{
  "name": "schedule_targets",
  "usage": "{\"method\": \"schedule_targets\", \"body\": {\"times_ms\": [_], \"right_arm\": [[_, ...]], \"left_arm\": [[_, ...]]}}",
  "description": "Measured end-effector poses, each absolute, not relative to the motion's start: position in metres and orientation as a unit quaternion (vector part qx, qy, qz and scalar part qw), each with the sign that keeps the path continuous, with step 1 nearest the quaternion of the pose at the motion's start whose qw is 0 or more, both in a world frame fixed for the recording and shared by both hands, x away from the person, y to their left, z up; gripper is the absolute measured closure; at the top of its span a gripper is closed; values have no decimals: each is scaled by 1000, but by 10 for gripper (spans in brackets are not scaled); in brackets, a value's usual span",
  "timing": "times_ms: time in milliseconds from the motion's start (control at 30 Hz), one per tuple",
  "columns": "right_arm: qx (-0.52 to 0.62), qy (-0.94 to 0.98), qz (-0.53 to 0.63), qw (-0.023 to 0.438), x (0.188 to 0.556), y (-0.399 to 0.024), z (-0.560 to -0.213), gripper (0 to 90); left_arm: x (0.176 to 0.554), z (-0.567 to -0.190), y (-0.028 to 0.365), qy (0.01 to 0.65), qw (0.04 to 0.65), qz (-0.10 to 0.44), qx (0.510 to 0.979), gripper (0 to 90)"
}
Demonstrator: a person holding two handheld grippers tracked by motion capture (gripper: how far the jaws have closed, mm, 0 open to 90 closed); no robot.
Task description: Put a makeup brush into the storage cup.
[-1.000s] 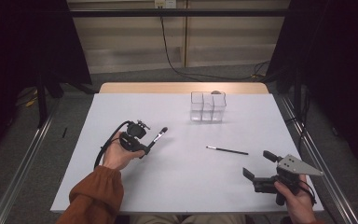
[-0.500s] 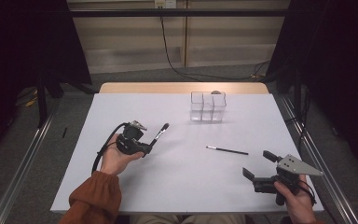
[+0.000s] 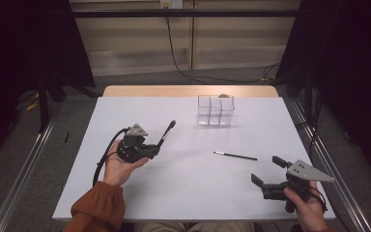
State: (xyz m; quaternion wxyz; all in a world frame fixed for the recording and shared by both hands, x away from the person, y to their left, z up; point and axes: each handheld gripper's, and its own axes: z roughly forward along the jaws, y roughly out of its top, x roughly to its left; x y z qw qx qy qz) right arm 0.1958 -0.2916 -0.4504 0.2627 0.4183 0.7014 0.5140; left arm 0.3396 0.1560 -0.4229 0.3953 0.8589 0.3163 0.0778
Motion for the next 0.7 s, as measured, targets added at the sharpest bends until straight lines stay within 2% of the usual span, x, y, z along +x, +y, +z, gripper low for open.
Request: {"method": "schedule_targets", "body": {"times_ms": [700], "right_arm": [[417, 699, 521, 258, 195, -290, -450, 0]], "left_arm": [[320, -423, 174, 302, 513, 95, 798, 799]]}}
